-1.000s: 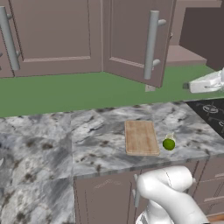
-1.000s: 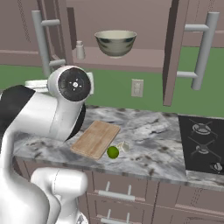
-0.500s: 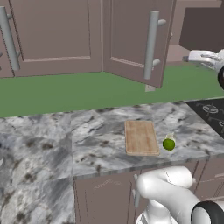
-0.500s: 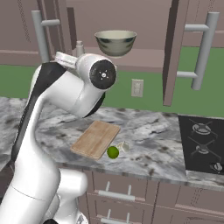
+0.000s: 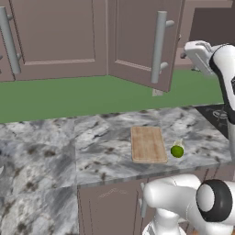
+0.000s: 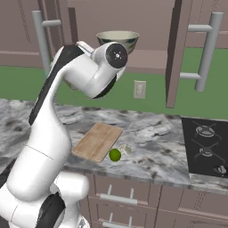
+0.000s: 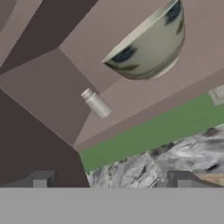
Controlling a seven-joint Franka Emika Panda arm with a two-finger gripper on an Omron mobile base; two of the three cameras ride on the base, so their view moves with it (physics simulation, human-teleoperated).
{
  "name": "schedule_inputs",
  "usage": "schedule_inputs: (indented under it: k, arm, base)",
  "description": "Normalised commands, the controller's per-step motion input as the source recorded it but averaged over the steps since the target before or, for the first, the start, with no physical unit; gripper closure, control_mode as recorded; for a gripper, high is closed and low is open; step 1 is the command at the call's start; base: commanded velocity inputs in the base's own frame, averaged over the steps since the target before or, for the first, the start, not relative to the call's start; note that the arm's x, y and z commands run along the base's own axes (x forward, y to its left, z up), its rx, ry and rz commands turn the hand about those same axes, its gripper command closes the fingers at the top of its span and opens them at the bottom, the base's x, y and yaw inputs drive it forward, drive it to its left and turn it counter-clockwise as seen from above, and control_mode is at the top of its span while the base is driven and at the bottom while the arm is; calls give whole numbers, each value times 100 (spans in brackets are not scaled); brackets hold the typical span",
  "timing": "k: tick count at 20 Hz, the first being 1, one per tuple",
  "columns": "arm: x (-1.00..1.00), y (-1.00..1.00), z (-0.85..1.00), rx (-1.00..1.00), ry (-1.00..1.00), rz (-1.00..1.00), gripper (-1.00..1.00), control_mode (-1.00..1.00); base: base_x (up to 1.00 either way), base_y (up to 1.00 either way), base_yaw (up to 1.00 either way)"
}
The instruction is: Open the cabinet. Place the bowl and condiment on the counter. Then place the lime and garlic on the cutting board.
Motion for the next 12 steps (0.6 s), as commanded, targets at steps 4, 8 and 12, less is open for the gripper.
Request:
schedule_inputs:
  k: [4,8,12]
  arm:
    - [64,-7,-1,4,27,0,-100,-100]
    - [60,18,-2,1,3,5,-100,-100]
    - [22,86,-18,-7,-1,21,-100,-100]
  base:
    - [0,0,0]
    - [0,0,0]
    - [0,0,0]
